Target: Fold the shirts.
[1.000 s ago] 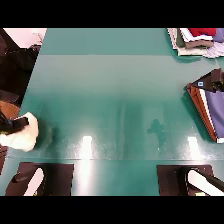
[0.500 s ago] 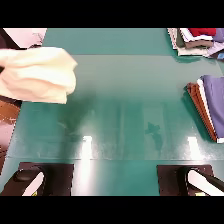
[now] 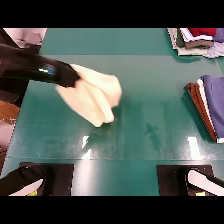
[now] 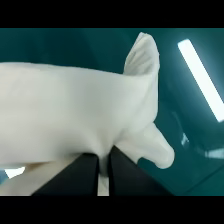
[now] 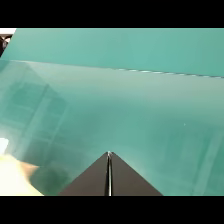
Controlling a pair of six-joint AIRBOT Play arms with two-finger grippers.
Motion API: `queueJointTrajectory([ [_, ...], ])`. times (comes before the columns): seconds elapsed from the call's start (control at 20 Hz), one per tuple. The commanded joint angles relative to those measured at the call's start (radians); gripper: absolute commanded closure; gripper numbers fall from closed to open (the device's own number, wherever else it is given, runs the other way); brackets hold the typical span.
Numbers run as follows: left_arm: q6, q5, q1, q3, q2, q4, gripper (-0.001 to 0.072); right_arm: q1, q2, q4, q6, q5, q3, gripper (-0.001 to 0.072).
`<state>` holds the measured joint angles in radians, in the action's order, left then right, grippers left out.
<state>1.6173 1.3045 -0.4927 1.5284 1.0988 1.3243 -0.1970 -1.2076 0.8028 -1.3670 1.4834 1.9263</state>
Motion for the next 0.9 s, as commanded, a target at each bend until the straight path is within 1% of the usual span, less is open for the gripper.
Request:
queueJointTrajectory([
  [0.0, -0.029, 0.007, -0.149, 0.004, 0.203, -0.046, 0.0680, 0.000, -0.018, 0.002, -0.006, 0.040, 0.016, 0.0697],
  [0.05, -0.036, 0.005, -0.173, 0.004, 0.248, -0.046, 0.0659, 0.000, -0.018, 0.002, -0.006, 0.043, -0.001, 0.0697],
  [0.1, -0.056, -0.005, -0.194, 0.004, 0.291, -0.047, 0.0380, 0.000, -0.018, 0.002, -0.006, 0.047, -0.018, 0.0697],
  [0.15, -0.065, -0.020, -0.204, 0.004, 0.324, -0.048, 0.0154, 0.000, -0.018, 0.001, -0.006, 0.047, -0.037, 0.0697],
  [0.2, -0.087, -0.044, -0.206, 0.004, 0.348, -0.048, 0.0151, 0.000, -0.018, 0.001, -0.006, 0.046, -0.056, 0.0698],
  [0.3, -0.134, -0.135, -0.174, 0.005, 0.365, -0.031, 0.0149, 0.000, -0.018, 0.001, -0.006, 0.047, -0.089, 0.0697],
  [0.4, -0.133, -0.220, -0.088, 0.011, 0.365, -0.037, 0.0150, 0.000, -0.018, 0.001, -0.006, 0.047, -0.117, 0.0697],
  [0.45, -0.132, -0.242, -0.035, 0.011, 0.370, -0.058, 0.0150, 0.000, -0.018, 0.001, -0.006, 0.050, -0.131, 0.0698],
  [0.55, -0.142, -0.253, 0.077, 0.011, 0.402, -0.145, 0.0150, 0.000, -0.018, 0.001, -0.006, 0.064, -0.163, 0.0697],
  [0.7, -0.261, -0.257, 0.200, 0.011, 0.511, -0.333, 0.0150, 0.002, -0.018, 0.001, -0.005, 0.070, -0.225, 0.0697],
  [0.75, -0.292, -0.256, 0.220, 0.011, 0.552, -0.371, 0.0150, 0.002, -0.018, 0.001, -0.005, 0.070, -0.247, 0.0697],
  [0.85, -0.335, -0.275, 0.233, 0.011, 0.628, -0.389, 0.0150, 0.002, -0.018, 0.001, -0.005, 0.069, -0.296, 0.0697],
])
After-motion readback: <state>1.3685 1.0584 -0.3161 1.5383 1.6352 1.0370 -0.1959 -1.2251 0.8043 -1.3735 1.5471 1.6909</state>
